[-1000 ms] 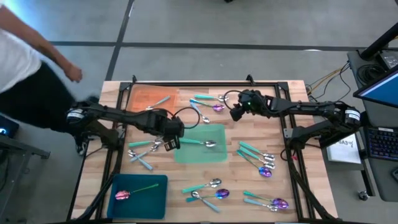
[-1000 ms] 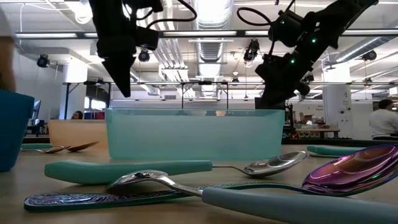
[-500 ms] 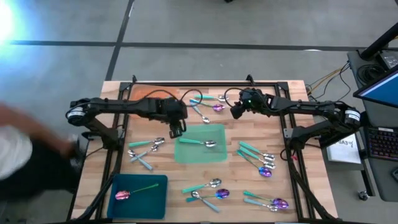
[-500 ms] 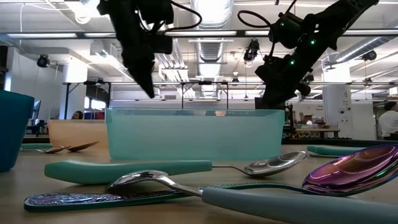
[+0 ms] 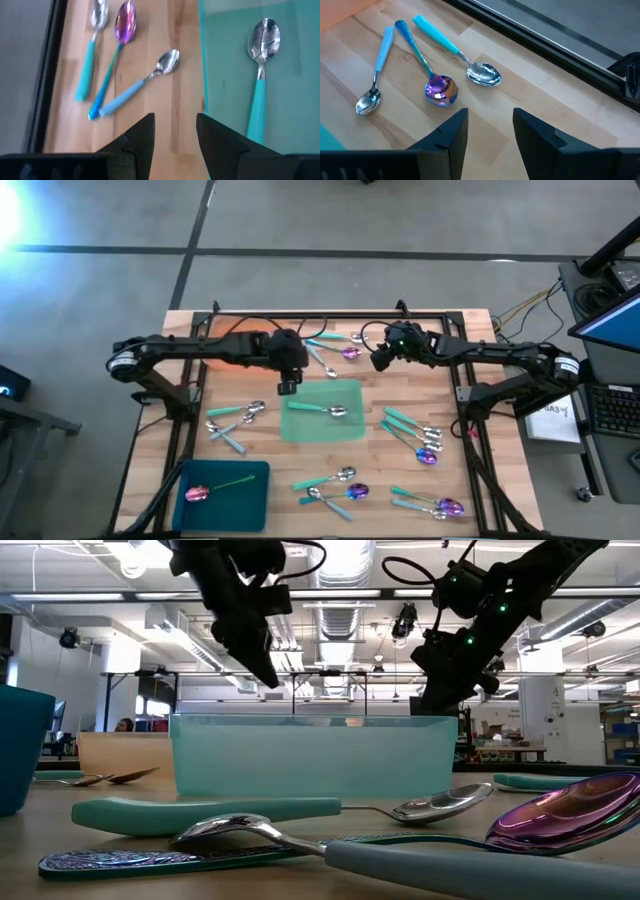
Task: Sort silverware by color (type)
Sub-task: Put the blue spoon into the orange bin
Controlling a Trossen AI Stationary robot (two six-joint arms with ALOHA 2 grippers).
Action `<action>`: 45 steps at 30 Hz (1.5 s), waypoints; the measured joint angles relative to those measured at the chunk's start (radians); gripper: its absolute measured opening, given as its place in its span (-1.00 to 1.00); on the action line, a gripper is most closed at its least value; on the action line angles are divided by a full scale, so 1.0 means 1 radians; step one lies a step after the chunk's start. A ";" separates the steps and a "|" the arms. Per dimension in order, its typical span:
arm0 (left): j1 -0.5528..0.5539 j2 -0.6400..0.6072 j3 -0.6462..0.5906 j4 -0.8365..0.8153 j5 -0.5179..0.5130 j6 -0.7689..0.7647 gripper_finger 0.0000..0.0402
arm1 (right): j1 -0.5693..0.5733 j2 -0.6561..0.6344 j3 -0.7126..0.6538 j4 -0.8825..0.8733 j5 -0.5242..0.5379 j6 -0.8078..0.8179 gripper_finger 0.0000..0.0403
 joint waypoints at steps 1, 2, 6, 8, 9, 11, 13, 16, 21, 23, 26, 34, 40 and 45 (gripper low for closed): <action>0.003 0.005 0.000 0.014 0.015 0.037 -0.36 | 0.000 0.000 0.000 0.000 0.001 0.000 -0.28; 0.005 0.013 0.000 0.031 0.041 0.070 -0.36 | 0.000 0.000 0.000 0.000 0.002 0.000 -0.28; 0.028 0.065 0.000 0.150 0.133 0.150 -0.36 | 0.000 0.001 0.000 0.001 0.004 0.000 -0.28; 0.046 0.105 0.002 0.204 0.132 0.159 -0.36 | 0.000 0.001 0.000 0.001 0.010 0.000 -0.28; 0.058 0.127 0.007 0.214 0.132 0.159 -0.36 | 0.000 0.001 0.000 0.001 0.013 0.001 -0.28; 0.081 0.171 0.023 0.221 0.131 0.160 -0.36 | 0.000 0.001 -0.001 0.000 0.025 0.001 -0.28; 0.104 0.217 0.041 0.224 0.131 0.160 -0.36 | 0.000 0.001 -0.001 0.000 0.026 0.000 -0.28; 0.140 0.288 0.077 0.222 0.132 0.166 -0.36 | 0.000 0.001 -0.001 0.000 0.026 -0.019 -0.28; 0.183 0.381 0.146 0.186 0.154 0.167 -0.36 | 0.000 0.001 -0.001 0.000 0.026 -0.036 -0.28; 0.189 0.405 0.172 0.174 0.156 0.167 -0.36 | 0.000 0.001 -0.001 -0.001 0.026 -0.037 -0.28; 0.196 0.436 0.208 0.138 0.157 0.172 -0.36 | 0.000 0.001 -0.001 -0.001 0.026 -0.042 -0.28; 0.207 0.514 0.268 0.039 0.158 0.227 -0.36 | -0.001 0.001 -0.002 -0.001 0.026 -0.060 -0.28; 0.216 0.524 0.287 0.030 0.157 0.256 -0.36 | -0.001 0.001 -0.002 -0.002 0.026 -0.065 -0.28; 0.225 0.534 0.287 0.009 0.158 0.257 -0.36 | -0.004 0.001 -0.002 -0.002 0.026 -0.066 -0.28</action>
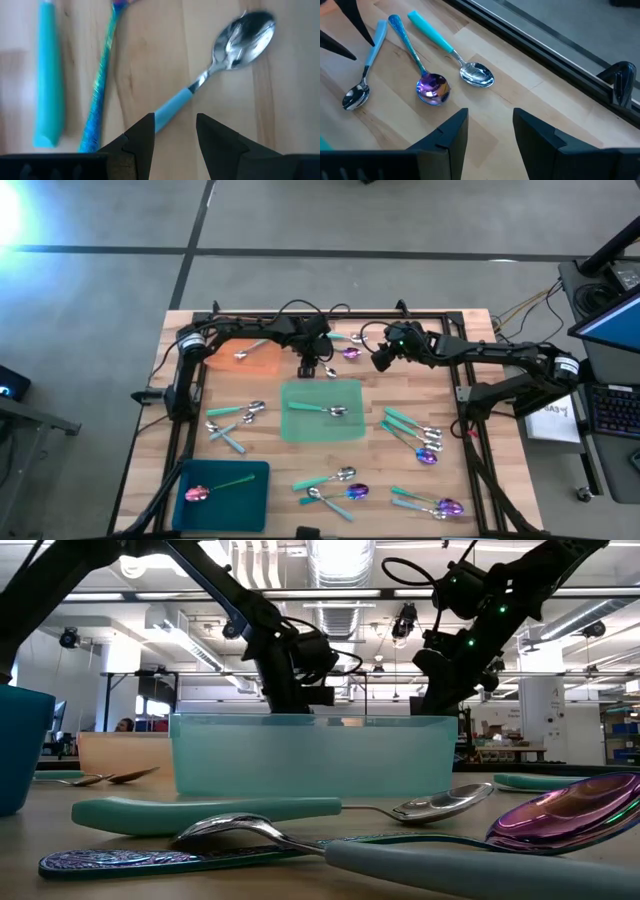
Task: Sort silverware by color (type)
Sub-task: Put the blue spoon into the orange bin
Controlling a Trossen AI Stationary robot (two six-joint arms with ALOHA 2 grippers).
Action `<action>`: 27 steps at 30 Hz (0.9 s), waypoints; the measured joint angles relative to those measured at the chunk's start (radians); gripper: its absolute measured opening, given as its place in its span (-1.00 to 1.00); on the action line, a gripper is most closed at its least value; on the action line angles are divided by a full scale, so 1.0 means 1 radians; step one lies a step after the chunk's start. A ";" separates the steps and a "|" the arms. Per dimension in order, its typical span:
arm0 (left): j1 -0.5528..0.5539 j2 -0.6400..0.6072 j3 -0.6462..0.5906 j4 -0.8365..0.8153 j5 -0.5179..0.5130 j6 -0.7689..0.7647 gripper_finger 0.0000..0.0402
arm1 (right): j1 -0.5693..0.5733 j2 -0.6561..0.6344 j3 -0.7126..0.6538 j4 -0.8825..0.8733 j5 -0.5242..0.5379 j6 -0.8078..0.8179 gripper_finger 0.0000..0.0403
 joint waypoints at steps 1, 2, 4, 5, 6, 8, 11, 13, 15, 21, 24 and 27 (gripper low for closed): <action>0.001 0.005 -0.001 -0.006 0.000 0.000 -0.36 | 0.000 0.000 0.000 0.000 0.000 -0.002 -0.28; 0.003 0.009 0.000 -0.006 0.000 -0.002 -0.36 | 0.000 0.000 0.000 0.000 0.000 -0.008 -0.28; 0.008 0.018 0.002 -0.004 0.000 -0.004 -0.36 | 0.000 0.000 0.000 0.000 0.000 -0.016 -0.28; 0.010 0.025 0.004 -0.001 0.001 -0.004 -0.36 | 0.000 0.000 0.000 0.000 0.000 -0.019 -0.28; 0.011 0.029 0.004 0.004 0.001 -0.004 -0.36 | 0.000 0.000 0.000 0.000 0.000 -0.019 -0.28; 0.013 0.038 0.005 0.001 0.001 -0.013 -0.36 | 0.000 0.000 0.000 0.000 0.000 -0.019 -0.28; 0.013 0.043 0.005 -0.029 0.001 -0.055 -0.36 | 0.000 0.000 0.000 -0.001 0.000 -0.019 -0.28; 0.014 0.043 0.005 -0.083 0.001 -0.087 -0.36 | 0.000 0.000 0.000 -0.001 0.000 -0.018 -0.28; 0.014 0.043 0.004 -0.119 0.002 -0.142 -0.36 | 0.000 0.000 0.000 -0.001 0.000 -0.019 -0.28; 0.010 0.028 0.000 -0.147 0.006 -0.251 -0.36 | 0.000 0.000 0.000 0.000 0.000 -0.029 -0.28; 0.010 0.006 0.001 -0.132 0.011 -0.253 -0.36 | 0.000 0.000 0.000 0.000 0.000 -0.030 -0.28; 0.010 -0.005 0.017 -0.135 0.020 -0.244 -0.36 | 0.000 0.000 0.000 0.000 0.000 -0.029 -0.28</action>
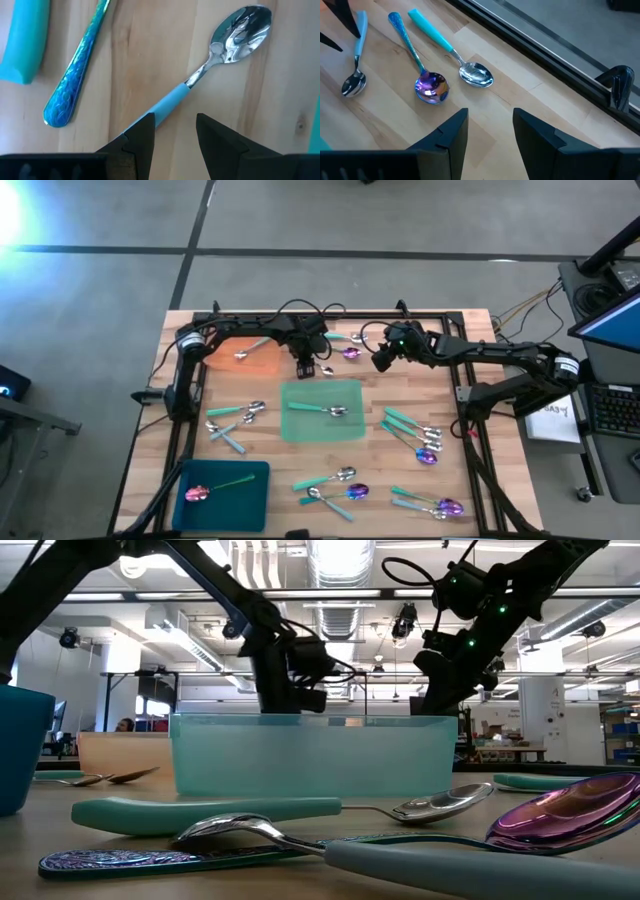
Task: Sort silverware by color (type)
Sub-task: Put the blue spoon into the orange bin
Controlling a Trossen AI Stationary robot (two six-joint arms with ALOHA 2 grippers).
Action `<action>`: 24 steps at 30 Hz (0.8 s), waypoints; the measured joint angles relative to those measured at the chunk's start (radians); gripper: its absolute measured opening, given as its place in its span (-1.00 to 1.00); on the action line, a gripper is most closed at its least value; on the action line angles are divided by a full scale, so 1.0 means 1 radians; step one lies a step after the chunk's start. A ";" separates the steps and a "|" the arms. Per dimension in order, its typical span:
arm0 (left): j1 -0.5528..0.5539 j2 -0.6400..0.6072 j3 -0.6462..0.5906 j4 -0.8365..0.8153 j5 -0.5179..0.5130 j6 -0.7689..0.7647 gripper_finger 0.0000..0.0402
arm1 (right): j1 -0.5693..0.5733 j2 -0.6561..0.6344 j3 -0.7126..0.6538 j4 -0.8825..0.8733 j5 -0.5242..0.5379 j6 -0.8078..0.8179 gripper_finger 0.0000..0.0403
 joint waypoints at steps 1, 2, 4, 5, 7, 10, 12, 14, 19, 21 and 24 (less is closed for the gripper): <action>0.000 -0.003 0.005 -0.001 0.003 0.003 -0.36 | 0.000 0.000 0.000 0.000 0.000 0.000 -0.28; 0.000 -0.004 0.009 -0.002 0.003 0.007 -0.36 | 0.000 0.000 0.000 0.000 0.000 0.000 -0.28; 0.000 -0.009 0.016 0.002 0.007 0.023 -0.36 | 0.000 0.000 0.000 0.000 0.000 0.000 -0.28; 0.000 -0.010 0.018 0.002 0.007 0.030 -0.36 | 0.000 0.000 0.000 0.000 0.000 0.000 -0.28; -0.002 -0.005 0.021 0.002 0.007 0.043 -0.36 | 0.000 0.000 0.000 0.000 0.000 0.000 -0.28; -0.002 -0.002 0.011 0.005 0.007 0.073 -0.36 | 0.000 0.000 0.000 0.000 0.000 0.000 -0.28; -0.003 -0.002 0.004 0.021 0.005 0.103 -0.36 | 0.000 0.000 0.000 0.000 0.000 0.000 -0.28; -0.002 -0.002 0.001 0.021 0.002 0.112 -0.36 | 0.000 0.000 0.000 0.000 0.000 0.000 -0.28; 0.010 0.013 0.004 0.063 -0.004 0.117 -0.36 | 0.000 0.000 0.000 0.000 0.000 0.000 -0.28; 0.013 0.027 0.005 0.073 -0.006 0.120 -0.36 | 0.000 0.000 0.000 0.000 0.000 0.000 -0.28; 0.014 0.047 0.007 0.068 -0.003 0.112 -0.36 | 0.000 0.000 0.000 0.000 0.000 0.000 -0.28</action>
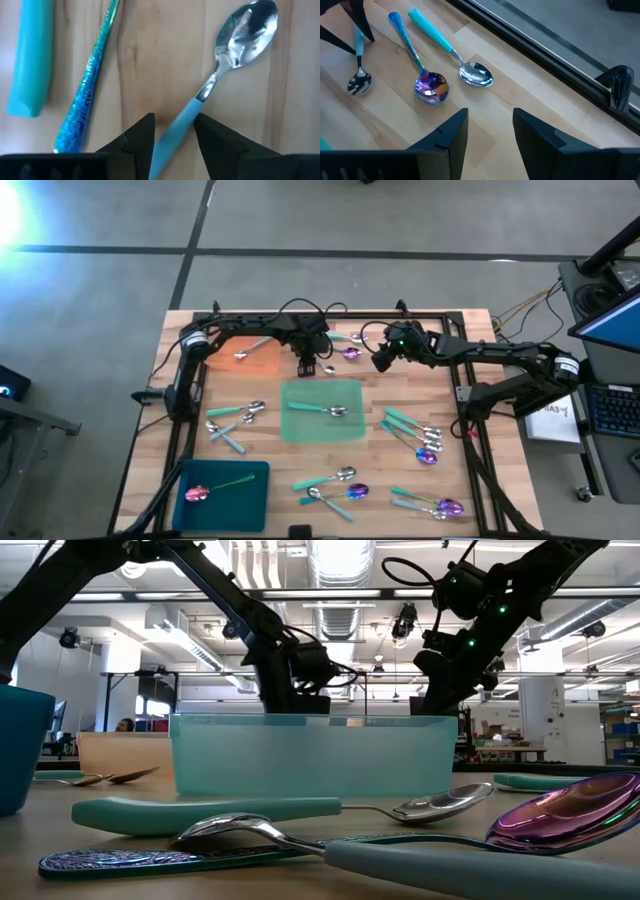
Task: Sort silverware by color (type)
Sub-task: Put the blue spoon into the orange bin
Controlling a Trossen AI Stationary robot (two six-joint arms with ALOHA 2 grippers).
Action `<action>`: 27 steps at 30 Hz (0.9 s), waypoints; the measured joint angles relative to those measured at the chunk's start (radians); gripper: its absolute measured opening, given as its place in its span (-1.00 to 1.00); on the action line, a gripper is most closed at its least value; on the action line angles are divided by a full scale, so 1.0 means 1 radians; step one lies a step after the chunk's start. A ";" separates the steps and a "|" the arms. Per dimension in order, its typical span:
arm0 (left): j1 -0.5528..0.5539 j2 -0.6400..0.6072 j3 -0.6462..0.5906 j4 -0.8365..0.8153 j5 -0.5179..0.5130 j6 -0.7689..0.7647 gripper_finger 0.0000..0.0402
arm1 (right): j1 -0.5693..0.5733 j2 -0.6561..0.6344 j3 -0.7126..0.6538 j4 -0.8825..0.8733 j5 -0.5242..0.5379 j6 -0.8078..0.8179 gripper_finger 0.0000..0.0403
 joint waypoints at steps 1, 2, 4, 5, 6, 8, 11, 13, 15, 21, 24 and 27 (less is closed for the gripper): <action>0.001 0.008 0.002 -0.005 0.003 -0.006 -0.36 | 0.000 0.000 0.000 0.000 0.000 0.000 -0.28; 0.002 0.020 0.003 -0.011 0.007 -0.009 -0.36 | 0.000 0.000 0.000 0.000 0.000 0.000 -0.28; 0.001 0.034 0.011 -0.026 0.001 -0.022 -0.36 | 0.000 0.000 0.000 -0.001 0.000 0.000 -0.28; 0.001 0.034 0.014 -0.030 -0.002 -0.036 -0.36 | 0.000 0.000 0.000 0.000 0.000 -0.004 -0.28; 0.001 0.034 0.017 -0.033 -0.002 -0.050 -0.37 | 0.000 0.000 0.000 0.000 0.000 -0.007 -0.28; 0.001 0.035 0.028 -0.045 0.006 -0.070 -0.41 | 0.000 0.000 0.000 0.000 0.000 -0.008 -0.28; 0.001 0.034 0.040 -0.053 0.012 -0.087 -0.56 | 0.000 0.000 0.000 0.000 0.000 -0.008 -0.28; 0.001 0.035 0.044 -0.055 0.022 -0.094 -0.70 | 0.000 0.000 0.000 0.000 0.000 -0.007 -0.28; 0.001 0.035 0.051 -0.063 0.032 -0.104 -0.87 | 0.000 0.000 0.000 -0.001 0.000 -0.007 -0.28; 0.002 0.032 0.079 -0.101 0.033 -0.149 -0.88 | 0.000 0.000 0.000 -0.004 0.000 -0.020 -0.28; 0.002 0.019 0.091 -0.124 0.035 -0.164 -0.92 | 0.000 0.000 0.000 -0.006 0.000 -0.021 -0.28; 0.001 -0.003 0.132 -0.171 0.054 -0.165 -0.93 | 0.000 0.000 0.000 -0.006 0.000 -0.022 -0.28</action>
